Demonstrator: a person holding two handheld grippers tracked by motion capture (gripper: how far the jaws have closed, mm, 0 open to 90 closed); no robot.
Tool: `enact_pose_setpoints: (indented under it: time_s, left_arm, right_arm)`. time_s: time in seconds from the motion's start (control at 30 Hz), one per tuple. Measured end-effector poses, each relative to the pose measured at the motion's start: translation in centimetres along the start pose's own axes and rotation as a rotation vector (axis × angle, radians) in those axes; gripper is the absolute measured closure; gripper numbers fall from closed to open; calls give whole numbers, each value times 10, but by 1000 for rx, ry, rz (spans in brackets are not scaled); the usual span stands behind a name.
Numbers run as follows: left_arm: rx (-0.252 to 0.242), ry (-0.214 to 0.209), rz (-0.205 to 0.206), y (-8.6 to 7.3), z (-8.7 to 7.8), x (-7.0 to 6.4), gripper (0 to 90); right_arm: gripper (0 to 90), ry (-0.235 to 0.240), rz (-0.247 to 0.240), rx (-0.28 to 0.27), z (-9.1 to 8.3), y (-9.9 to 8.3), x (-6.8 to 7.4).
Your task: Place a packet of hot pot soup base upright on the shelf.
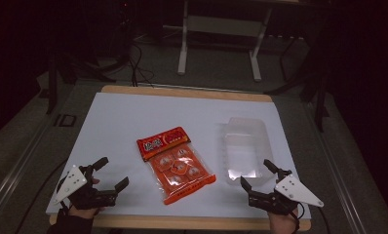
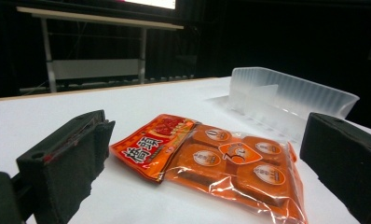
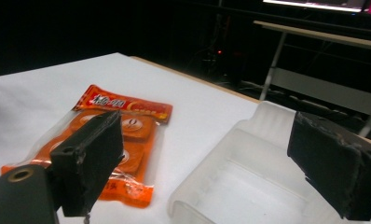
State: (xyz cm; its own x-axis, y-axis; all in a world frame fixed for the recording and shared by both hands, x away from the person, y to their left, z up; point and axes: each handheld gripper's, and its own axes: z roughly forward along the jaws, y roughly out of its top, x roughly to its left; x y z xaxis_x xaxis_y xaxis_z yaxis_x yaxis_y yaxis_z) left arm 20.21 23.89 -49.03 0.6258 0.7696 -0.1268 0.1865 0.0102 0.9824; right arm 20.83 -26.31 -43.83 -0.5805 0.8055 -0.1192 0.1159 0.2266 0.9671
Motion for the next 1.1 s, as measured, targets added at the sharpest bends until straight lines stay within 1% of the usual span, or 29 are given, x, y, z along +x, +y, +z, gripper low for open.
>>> enact_pose_setpoints:
  time_s: [0.03, 0.07, 0.1, 0.13, 0.2, 0.23, 0.27, 0.3, 0.33, 0.37, 0.43, 0.47, 0.53, 0.57, 0.63, 0.7, 0.8, 0.83, 0.87, 0.93, 0.97, 1.03, 1.1]
  left_arm:
    - [15, -6, -1, 0, 1, -1, 15]
    - [25, -12, -1, 0, 2, -1, 15]
    - [25, -12, -1, 0, 2, -1, 15]
    - [43, -24, -2, 0, 3, -1, 15]
    - [57, -38, -6, 0, 5, -2, 15]
    - [63, -45, -4, 0, 5, -2, 15]
    - [63, -45, -4, 0, 5, -2, 15]
    - [67, -54, -5, 1, 5, -3, 15]
    - [66, -68, -11, 1, 5, -3, 15]
    - [66, -72, -12, 2, 5, -4, 15]
    - [61, -93, -13, 4, 4, -6, 15]
    - [62, -94, -8, 6, 4, -7, 15]
    - [73, -110, -15, 9, 4, -10, 15]
    - [91, -122, -8, 10, 5, -12, 15]
    - [97, -164, 2, 14, 6, -15, 15]
    - [102, -188, 20, 18, 7, -20, 15]
    - [105, -213, 52, 25, 10, -27, 15]
    - [101, -213, 57, 27, 11, -29, 15]
    - [99, -223, 61, 29, 11, -31, 15]
    - [92, -231, 70, 33, 15, -34, 15]
    - [92, -234, 77, 35, 17, -34, 15]
    - [99, -234, 89, 39, 22, -35, 15]
    - [92, -214, 96, 43, 27, -36, 14]
  right_arm:
    - [104, -1, -4, 1, 0, 0, 1]
    - [104, 7, -3, 0, -1, -1, 1]
    - [104, 7, -3, 0, -1, -1, 1]
    - [104, 24, 8, 4, -1, -1, 0]
    - [104, 60, 48, 14, -1, -1, -1]
    - [104, 76, 56, 17, -1, -1, -2]
    - [104, 76, 56, 17, -1, -1, -2]
    - [104, 78, 47, 21, -1, -1, -2]
    - [104, 75, 21, 28, 0, -1, -1]
    - [104, 77, 11, 34, 0, -1, 0]
    - [103, 87, 0, 43, 1, 0, 2]
    - [103, 89, -10, 42, 2, 0, 3]
    - [103, 96, -25, 33, 2, 1, 5]
    - [103, 98, -30, 28, 2, 1, 6]
    - [103, 112, -33, 26, 2, 1, 7]
    - [103, 116, -44, 27, 1, 2, 9]
    - [103, 122, -50, 14, 0, 3, 11]
    - [103, 117, -52, 13, 1, 3, 12]
    - [103, 107, -54, 10, 1, 3, 13]
    - [103, 139, -47, -2, 1, 3, 13]
    - [103, 133, -50, -3, 1, 3, 14]
    - [103, 141, -59, -3, 2, 4, 15]
    - [103, 142, -63, -4, 2, 5, 16]
